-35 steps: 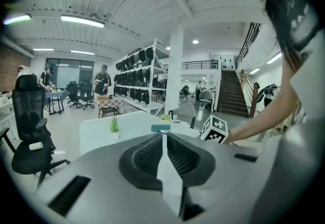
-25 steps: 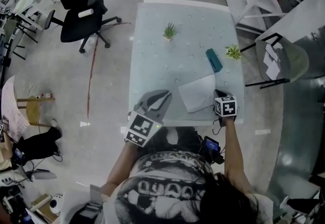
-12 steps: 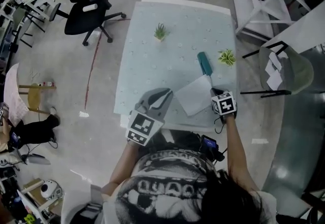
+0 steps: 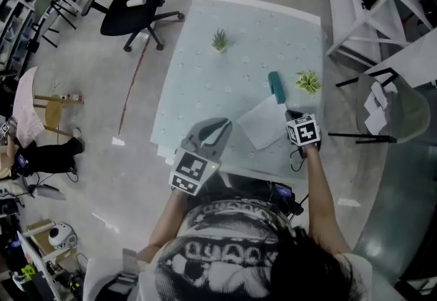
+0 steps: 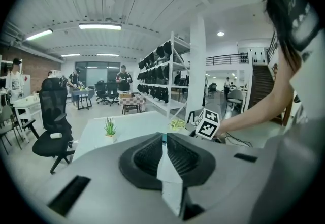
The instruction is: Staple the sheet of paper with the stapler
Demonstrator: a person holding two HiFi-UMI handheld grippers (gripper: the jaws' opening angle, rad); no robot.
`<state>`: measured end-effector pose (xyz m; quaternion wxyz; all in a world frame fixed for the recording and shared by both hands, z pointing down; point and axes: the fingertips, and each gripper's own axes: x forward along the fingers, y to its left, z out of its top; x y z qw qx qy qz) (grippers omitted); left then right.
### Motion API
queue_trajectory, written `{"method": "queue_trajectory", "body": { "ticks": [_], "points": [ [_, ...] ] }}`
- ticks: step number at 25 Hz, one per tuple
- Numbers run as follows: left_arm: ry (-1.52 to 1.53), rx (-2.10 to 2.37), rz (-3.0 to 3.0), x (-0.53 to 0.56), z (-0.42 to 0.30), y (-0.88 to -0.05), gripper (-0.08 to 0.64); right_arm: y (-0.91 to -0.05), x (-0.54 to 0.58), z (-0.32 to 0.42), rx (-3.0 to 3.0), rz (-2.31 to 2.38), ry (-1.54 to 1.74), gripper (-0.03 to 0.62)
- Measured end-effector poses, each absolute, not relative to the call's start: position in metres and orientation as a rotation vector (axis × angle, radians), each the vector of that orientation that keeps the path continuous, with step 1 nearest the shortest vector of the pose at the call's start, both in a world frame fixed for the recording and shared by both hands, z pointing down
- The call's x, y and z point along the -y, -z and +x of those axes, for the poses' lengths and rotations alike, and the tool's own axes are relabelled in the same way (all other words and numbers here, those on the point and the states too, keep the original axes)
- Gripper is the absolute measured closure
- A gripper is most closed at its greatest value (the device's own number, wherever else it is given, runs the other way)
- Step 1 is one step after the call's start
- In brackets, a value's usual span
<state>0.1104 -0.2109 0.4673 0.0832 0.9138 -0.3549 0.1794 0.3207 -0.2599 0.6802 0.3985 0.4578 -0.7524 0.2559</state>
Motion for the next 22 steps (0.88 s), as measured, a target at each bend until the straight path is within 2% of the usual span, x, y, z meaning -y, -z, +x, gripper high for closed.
{"method": "queue_trajectory", "body": {
  "ticks": [8,14,18,20,22],
  "points": [
    [-0.556,1.117,2.694,0.209,0.112,-0.47,0.535,-0.686,0.285,0.327,1.921,1.184,-0.676,0.583],
    [-0.563,1.123,2.682,0.209,0.113,-0.475,0.535,-0.68,0.282,0.335,1.9,1.202,-0.632,0.517],
    [-0.565,1.128,2.671,0.209,0.11,-0.478,0.535,-0.663,0.289,0.341,1.93,1.229,-0.601,0.508],
    [-0.561,1.136,2.665,0.21,0.107,-0.478,0.535,-0.646,0.298,0.336,1.991,1.237,-0.599,0.514],
    [-0.554,1.146,2.659,0.211,0.103,-0.479,0.535,-0.63,0.308,0.322,2.081,1.206,-0.626,0.588]
  ]
}}
